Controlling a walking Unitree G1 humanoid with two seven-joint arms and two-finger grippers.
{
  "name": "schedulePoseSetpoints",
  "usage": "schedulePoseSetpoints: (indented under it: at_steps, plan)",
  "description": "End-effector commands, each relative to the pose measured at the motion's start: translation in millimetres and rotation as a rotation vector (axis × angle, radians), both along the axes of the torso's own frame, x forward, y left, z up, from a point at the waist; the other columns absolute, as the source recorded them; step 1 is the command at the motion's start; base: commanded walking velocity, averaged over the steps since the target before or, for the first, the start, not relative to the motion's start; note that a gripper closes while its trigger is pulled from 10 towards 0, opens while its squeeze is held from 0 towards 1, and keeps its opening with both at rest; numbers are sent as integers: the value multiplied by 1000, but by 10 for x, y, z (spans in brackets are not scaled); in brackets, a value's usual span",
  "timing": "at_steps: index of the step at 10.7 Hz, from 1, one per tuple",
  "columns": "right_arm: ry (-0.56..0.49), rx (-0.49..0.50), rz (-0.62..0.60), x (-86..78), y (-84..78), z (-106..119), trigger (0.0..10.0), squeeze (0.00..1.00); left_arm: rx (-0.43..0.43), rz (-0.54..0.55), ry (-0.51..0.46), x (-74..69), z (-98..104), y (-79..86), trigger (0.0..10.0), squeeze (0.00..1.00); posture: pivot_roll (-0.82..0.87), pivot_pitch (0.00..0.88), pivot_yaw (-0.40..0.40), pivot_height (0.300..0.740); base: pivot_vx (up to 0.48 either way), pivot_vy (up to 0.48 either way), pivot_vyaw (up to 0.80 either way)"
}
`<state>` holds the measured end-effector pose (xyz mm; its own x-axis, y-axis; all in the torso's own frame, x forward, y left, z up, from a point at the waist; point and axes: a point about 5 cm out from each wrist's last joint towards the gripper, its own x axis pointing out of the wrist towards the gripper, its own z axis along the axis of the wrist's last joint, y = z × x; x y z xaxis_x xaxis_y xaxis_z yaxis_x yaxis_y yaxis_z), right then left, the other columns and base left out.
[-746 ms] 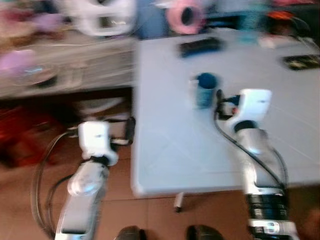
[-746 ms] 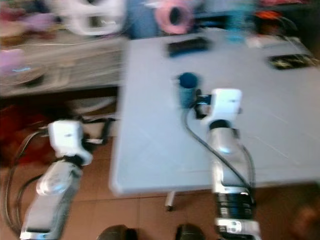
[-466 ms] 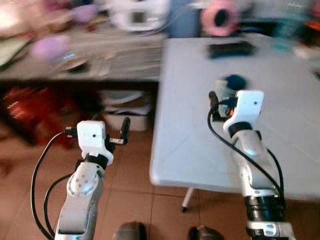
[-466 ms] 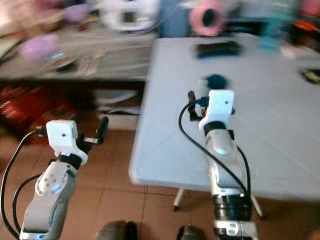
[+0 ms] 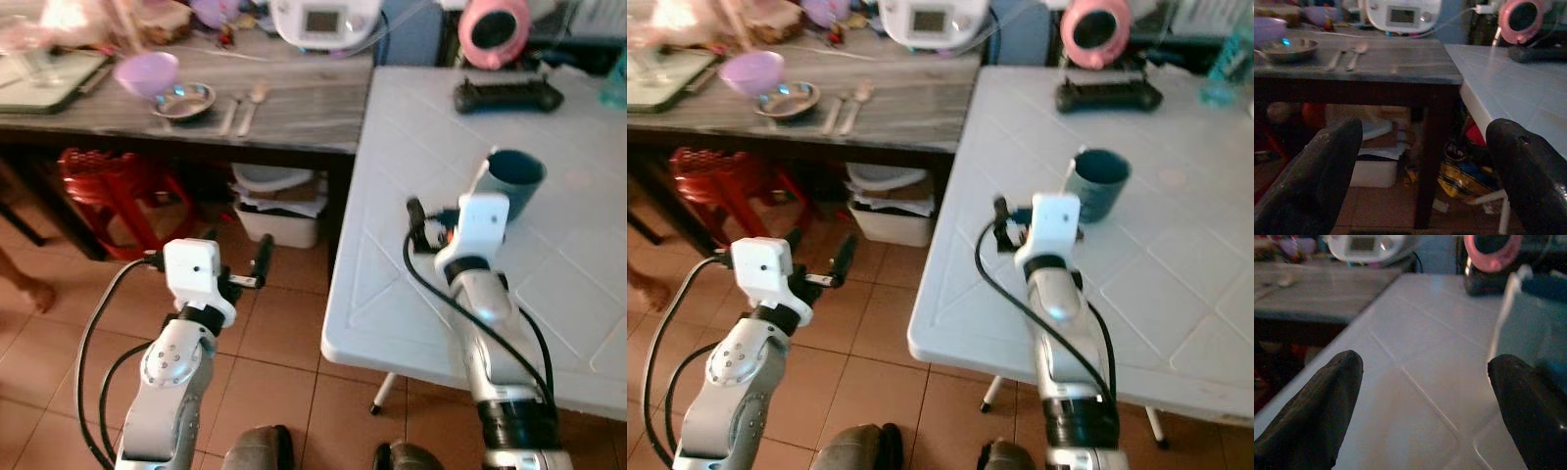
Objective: Setting the table
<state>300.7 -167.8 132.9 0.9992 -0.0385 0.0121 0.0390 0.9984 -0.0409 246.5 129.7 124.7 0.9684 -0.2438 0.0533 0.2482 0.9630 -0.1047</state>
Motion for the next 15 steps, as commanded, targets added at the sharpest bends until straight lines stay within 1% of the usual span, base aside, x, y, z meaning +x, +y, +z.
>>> schedulePoseSetpoints:
  at_steps: [1,3,7,8,9,10,11,13,14,15]
  plan:
    - [-33,9,-5,-9,13,86,10000,0,0,-5,-1,-27,15,17,10000,0,30,90,81,740,0,0,0]
    - [-31,17,-4,-23,32,90,10000,0,-4,-10,2,-38,13,23,10000,0,31,98,81,740,0,0,-800]
    - [-18,-21,-19,-51,-17,66,10000,0,4,-7,20,-75,-21,59,10000,0,33,114,79,740,0,0,0]
    - [-7,-45,-31,-89,-51,43,10000,0,15,-8,33,-97,-48,96,10000,0,33,118,80,740,0,0,0]
    - [25,-53,-48,-177,-123,-38,10000,0,33,-12,65,-134,-115,156,10000,0,37,129,81,740,0,0,0]
    - [27,-57,-42,-244,-149,-54,10000,0,34,-14,71,-149,-122,172,10000,0,38,135,81,740,0,0,0]
    - [25,-66,-40,-317,-176,-61,10000,0,33,-17,74,-163,-120,177,10000,0,37,144,81,740,0,0,0]
    - [25,-103,-72,-522,-280,-80,10000,0,27,-34,82,-197,-123,147,10000,0,27,153,89,740,0,0,0]
    - [1,-116,-100,-525,-304,-24,10000,0,25,-40,81,-188,-108,132,10000,0,24,156,96,740,0,0,0]
    - [-44,-134,-127,-476,-329,105,10000,0,24,-47,78,-165,-81,133,10000,0,20,163,107,740,0,0,0]
